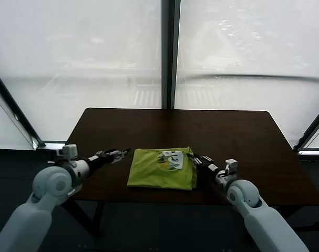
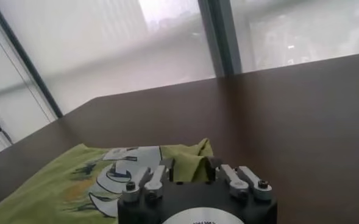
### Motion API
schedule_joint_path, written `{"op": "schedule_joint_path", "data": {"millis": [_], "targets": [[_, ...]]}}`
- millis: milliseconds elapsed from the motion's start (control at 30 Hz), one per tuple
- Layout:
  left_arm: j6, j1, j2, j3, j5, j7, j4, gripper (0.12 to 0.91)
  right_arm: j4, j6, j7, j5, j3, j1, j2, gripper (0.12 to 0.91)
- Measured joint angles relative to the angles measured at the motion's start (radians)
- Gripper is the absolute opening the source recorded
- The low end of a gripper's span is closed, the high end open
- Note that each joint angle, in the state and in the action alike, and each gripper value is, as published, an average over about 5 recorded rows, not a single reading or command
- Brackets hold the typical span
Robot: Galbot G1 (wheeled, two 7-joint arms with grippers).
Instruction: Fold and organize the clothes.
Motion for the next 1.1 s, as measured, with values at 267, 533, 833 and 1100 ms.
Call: {"op": "schedule_joint_path", "data": {"millis": [267,533,833,1100], "targets": [[0.000,0.007,-0.006,-0.002,0.006,0.000,0.005,0.907,-0.026,0.007,0.009,-0.007,-0.006,0.027,0.021,0.140],[0.000,0.019,-0.006,-0.013,0.008,0.002,0.005,0.907,-0.027,-0.011,0.019,0.010,-0.013,0.050,0.036,0.140],[0.000,0.022,-0.016,-0.015,0.013,0.004,0.009,0.907,-0.085,-0.010,0.026,-0.025,-0.021,0.076,0.052,0.140],[0.000,0.014,-0.010,-0.009,-0.002,0.005,0.027,0.907,-0.057,0.068,-0.016,-0.023,0.007,0.040,0.028,0.325]]}}
